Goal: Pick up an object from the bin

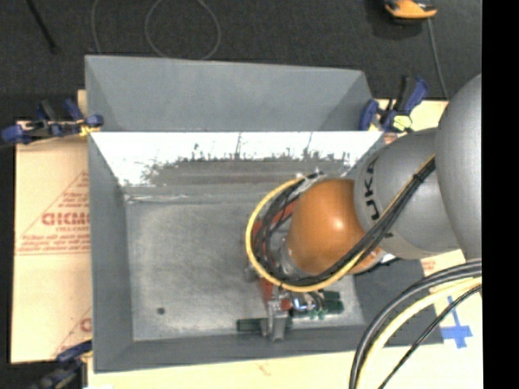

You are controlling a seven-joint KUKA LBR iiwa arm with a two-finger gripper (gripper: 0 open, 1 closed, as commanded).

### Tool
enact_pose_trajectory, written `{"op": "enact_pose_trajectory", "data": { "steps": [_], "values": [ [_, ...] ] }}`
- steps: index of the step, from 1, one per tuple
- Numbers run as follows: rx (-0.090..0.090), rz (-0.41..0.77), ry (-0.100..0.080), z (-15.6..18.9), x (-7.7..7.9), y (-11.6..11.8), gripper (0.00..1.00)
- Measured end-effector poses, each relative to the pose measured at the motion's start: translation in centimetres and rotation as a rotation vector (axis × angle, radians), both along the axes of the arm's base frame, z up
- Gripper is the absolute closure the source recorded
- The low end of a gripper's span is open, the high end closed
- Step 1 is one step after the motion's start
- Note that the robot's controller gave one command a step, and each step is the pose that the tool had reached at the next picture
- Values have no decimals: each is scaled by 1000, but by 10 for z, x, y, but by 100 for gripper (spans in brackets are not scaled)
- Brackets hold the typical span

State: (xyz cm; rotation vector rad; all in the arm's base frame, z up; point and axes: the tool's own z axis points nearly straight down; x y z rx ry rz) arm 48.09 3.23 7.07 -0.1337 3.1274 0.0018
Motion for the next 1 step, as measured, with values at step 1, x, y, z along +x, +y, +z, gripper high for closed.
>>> {"op": "enact_pose_trajectory", "data": {
  "steps": [1],
  "values": [
    [-1, -1, 13, 2, -2, 2, 100]
  ]
}}
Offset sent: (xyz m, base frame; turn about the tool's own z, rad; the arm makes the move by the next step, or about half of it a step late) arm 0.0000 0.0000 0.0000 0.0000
